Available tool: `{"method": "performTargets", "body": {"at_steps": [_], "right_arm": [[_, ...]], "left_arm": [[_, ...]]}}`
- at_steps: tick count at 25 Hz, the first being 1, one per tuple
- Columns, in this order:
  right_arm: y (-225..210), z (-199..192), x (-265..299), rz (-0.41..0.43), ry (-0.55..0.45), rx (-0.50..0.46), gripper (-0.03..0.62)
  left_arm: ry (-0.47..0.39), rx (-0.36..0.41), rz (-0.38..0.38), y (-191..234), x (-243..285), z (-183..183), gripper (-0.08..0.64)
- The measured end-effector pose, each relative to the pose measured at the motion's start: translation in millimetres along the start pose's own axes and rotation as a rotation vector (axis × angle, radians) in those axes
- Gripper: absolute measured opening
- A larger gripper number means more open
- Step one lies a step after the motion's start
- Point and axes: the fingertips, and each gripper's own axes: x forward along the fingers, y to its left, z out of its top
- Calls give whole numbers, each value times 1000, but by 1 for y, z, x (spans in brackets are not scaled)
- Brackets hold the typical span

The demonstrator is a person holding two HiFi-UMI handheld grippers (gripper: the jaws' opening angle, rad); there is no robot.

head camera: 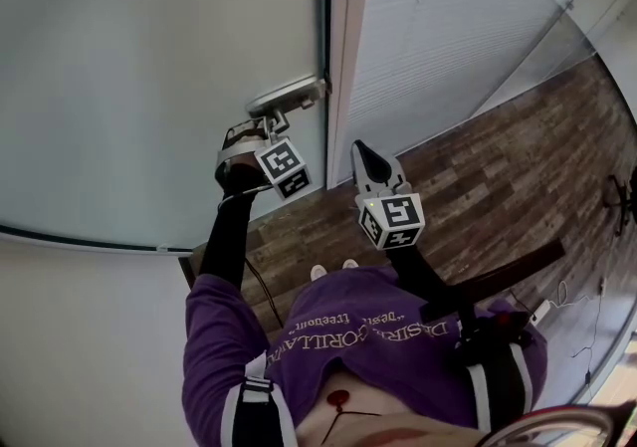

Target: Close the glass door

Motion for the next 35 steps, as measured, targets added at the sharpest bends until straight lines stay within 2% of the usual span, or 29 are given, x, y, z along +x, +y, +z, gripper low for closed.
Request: {"method": "performTargets", "body": {"at_steps": [3, 9, 16, 20, 25, 28, 31, 35], "right_arm": [[-6, 3, 1, -11, -1, 3, -11], [-8, 0, -1, -20, 2, 11, -11], [-5, -1, -1, -15, 9, 6, -11], [-3, -3, 0, -13, 13, 5, -11], [-1, 3, 5, 2, 12, 3, -11], [4, 4, 7, 14, 6, -2, -11], [13, 2, 8, 32, 4, -9, -11], [24, 1, 10, 54, 5, -17, -11]], "left_arm": [[12, 22, 19, 6, -1, 1, 25], [-5, 6, 66, 8, -8, 0, 67], [-19, -7, 211, 19, -17, 0, 115], [-85, -58, 280, 21, -30, 10, 144], [-94, -45, 294, 12, -45, 9, 147], [-95, -90, 314, 9, -61, 2, 147], [-124, -164, 413, 14, -86, -8, 146], [-215, -363, 461, 13, -112, -15, 146]]}}
